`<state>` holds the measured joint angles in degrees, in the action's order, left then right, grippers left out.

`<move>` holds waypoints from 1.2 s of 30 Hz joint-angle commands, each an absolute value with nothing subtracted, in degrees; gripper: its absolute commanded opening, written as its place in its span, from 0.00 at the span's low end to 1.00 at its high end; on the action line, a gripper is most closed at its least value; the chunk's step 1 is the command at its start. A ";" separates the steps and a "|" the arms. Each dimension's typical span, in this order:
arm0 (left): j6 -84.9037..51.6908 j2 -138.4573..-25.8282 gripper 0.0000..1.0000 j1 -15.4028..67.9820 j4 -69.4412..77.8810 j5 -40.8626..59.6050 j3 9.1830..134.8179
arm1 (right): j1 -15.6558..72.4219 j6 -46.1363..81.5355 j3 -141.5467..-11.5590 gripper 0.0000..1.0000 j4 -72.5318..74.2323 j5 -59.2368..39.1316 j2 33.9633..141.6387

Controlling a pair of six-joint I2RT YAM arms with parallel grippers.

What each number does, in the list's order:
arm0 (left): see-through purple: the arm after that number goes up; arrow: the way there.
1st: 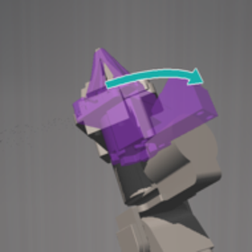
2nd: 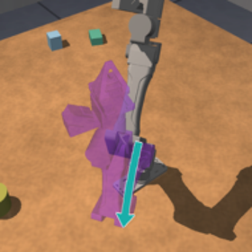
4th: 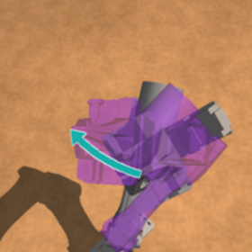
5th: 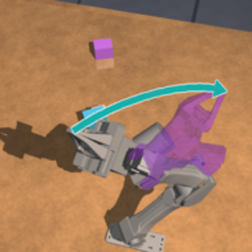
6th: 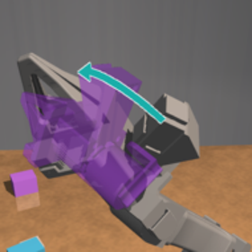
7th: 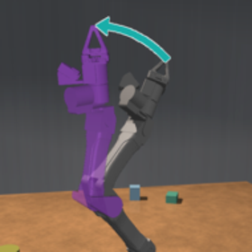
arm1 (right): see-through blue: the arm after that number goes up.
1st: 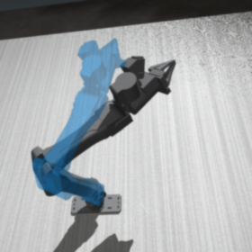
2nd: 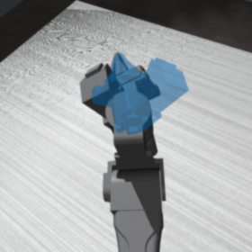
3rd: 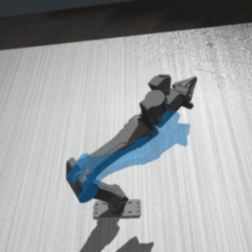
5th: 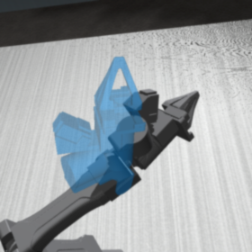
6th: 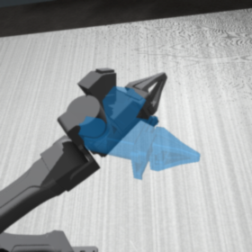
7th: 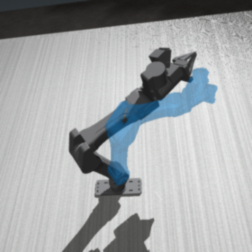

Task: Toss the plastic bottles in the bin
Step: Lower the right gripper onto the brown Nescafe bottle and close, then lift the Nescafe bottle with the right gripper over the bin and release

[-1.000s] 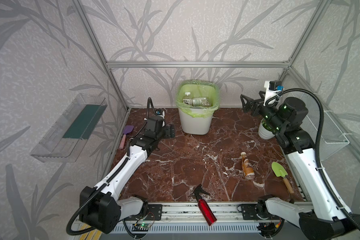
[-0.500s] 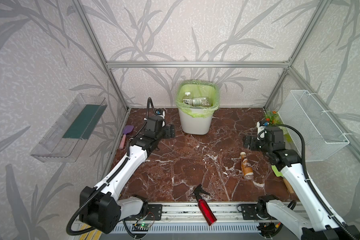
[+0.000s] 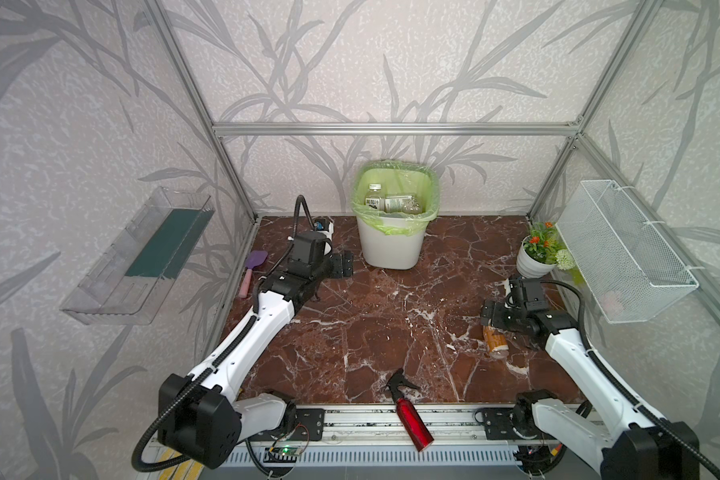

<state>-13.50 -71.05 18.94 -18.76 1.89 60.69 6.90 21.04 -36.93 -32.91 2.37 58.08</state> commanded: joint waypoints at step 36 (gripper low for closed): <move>-12.66 -70.41 0.92 18.63 -18.25 2.80 60.21 | 12.32 38.12 -25.88 0.65 -22.55 1.49 61.45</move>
